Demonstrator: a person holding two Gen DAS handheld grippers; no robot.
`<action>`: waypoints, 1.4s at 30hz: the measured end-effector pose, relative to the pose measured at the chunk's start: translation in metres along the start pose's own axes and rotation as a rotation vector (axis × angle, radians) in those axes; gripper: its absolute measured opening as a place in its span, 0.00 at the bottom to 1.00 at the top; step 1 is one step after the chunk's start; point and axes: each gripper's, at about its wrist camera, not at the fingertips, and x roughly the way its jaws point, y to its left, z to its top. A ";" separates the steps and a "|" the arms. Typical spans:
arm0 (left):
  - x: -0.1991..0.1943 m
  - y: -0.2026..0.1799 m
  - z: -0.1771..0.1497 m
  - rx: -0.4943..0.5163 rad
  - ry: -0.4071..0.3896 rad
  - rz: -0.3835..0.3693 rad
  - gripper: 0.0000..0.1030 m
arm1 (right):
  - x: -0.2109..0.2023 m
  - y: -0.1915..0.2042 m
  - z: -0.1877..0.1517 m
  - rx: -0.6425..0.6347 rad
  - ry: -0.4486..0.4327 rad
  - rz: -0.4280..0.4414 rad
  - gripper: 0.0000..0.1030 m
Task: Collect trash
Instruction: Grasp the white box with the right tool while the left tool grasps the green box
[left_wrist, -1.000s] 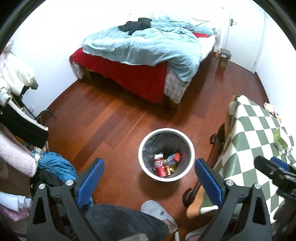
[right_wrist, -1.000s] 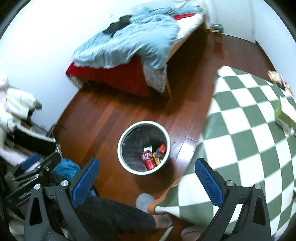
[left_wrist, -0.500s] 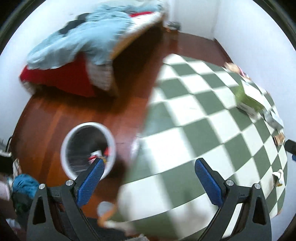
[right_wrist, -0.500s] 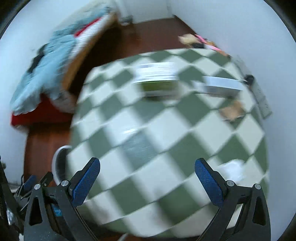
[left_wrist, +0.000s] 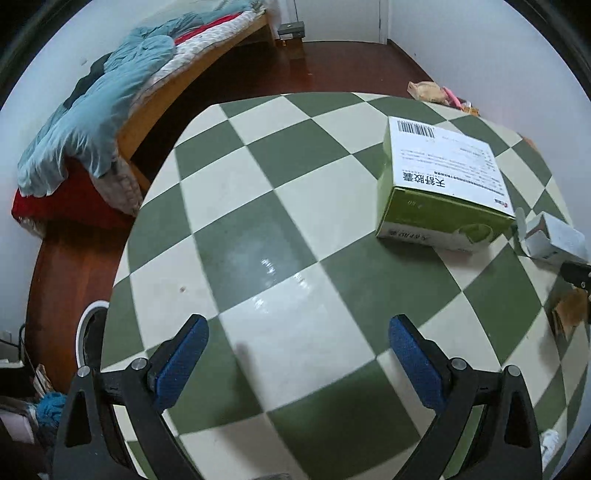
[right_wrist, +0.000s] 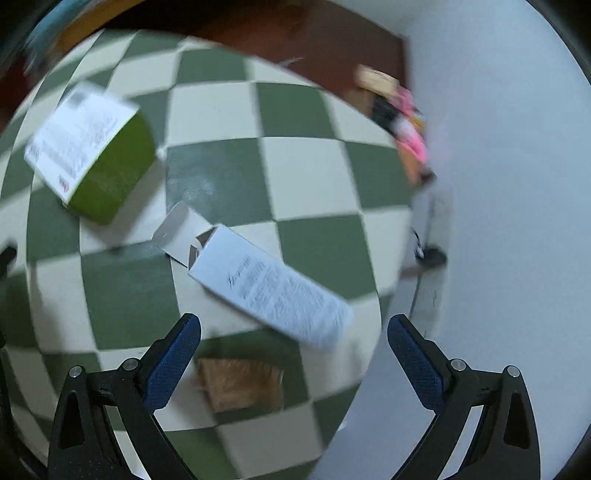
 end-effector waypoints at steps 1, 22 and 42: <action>0.002 -0.001 0.002 0.003 0.003 0.004 0.97 | 0.007 0.001 0.004 -0.048 0.007 0.005 0.99; -0.038 -0.035 0.099 0.079 -0.029 -0.146 0.97 | 0.047 -0.087 -0.006 0.659 0.060 0.392 0.48; 0.027 -0.093 0.112 0.177 0.151 -0.133 0.86 | 0.049 -0.082 -0.022 0.647 0.042 0.262 0.40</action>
